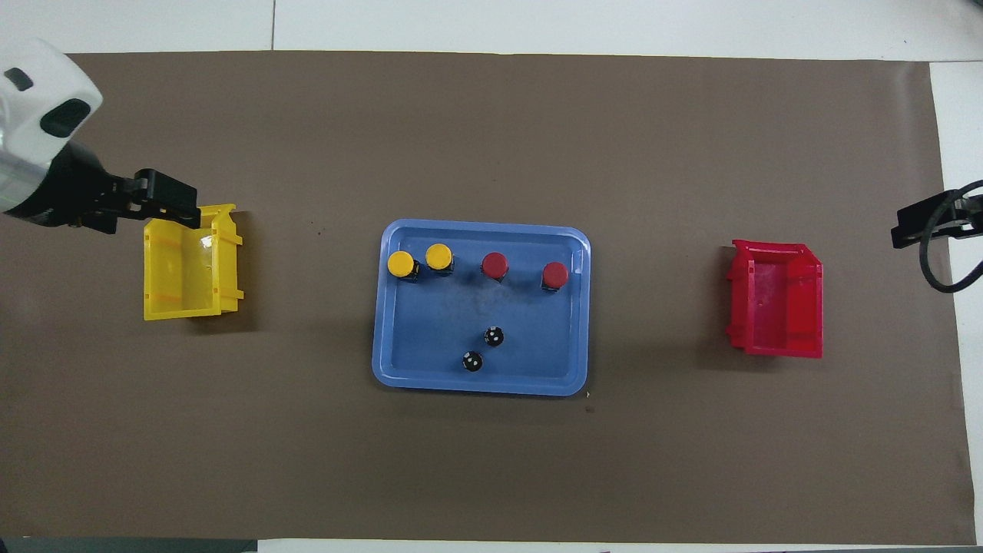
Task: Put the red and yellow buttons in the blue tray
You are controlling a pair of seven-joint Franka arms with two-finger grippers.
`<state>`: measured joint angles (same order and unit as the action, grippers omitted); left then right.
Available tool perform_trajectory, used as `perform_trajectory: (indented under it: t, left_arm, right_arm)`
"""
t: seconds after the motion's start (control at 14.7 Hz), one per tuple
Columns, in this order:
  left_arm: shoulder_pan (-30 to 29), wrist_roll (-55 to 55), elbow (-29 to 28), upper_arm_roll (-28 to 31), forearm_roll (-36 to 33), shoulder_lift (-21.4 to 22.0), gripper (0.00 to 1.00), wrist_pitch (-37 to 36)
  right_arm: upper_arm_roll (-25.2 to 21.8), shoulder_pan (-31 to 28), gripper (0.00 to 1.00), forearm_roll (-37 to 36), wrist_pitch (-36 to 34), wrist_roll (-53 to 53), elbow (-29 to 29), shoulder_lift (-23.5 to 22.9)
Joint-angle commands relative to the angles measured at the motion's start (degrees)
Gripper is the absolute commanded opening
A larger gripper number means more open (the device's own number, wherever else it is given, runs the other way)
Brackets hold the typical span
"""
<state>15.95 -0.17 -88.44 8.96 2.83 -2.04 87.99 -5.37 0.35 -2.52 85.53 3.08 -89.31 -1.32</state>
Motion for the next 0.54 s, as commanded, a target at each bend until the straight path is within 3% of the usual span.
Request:
perform_trajectory:
  t: [0.0,0.48]
  left_arm:
    - [-2.4,3.2,0.2,0.1,-1.9,0.7,1.00,-2.7]
    - [-3.7,5.5,0.2,0.2,-1.9,1.0,1.00,-2.5]
  right_arm:
    - [0.4,-0.4,1.00,1.2,-0.1,0.9,-0.5,0.7]
    - [0.4,-0.4,1.00,1.2,-0.1,0.9,-0.5,0.7]
